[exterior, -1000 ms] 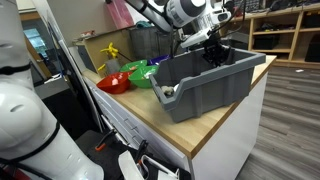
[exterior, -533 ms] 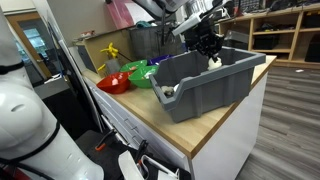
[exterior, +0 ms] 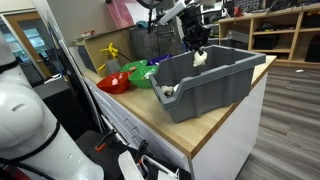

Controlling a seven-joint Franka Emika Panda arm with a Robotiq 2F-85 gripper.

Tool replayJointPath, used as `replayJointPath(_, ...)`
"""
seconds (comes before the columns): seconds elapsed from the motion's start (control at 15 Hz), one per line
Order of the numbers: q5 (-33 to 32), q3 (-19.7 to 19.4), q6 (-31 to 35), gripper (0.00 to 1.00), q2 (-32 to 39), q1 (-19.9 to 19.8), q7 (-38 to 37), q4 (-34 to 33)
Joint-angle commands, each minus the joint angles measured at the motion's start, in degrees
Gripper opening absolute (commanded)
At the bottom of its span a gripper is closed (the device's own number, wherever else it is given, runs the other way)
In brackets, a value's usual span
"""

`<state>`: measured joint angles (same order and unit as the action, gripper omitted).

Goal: Remove the white plush toy from the grey container and put it in the red bowl.

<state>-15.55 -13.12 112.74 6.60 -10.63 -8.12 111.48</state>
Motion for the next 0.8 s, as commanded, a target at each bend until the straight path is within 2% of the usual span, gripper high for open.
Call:
replayJointPath(0.0,1.88,1.76,-3.40,0.03,-1.81,0.79,0.27,1.03)
replayJointPath(0.27,2.72,3.50,-7.84,0.03,-2.58,2.02,-0.45,1.05)
replayJointPath(0.53,3.26,4.76,-17.26,0.03,-3.87,3.09,-0.33,-0.72)
replayJointPath(0.73,6.09,5.55,-23.25,0.03,-4.50,3.47,-0.75,-2.57)
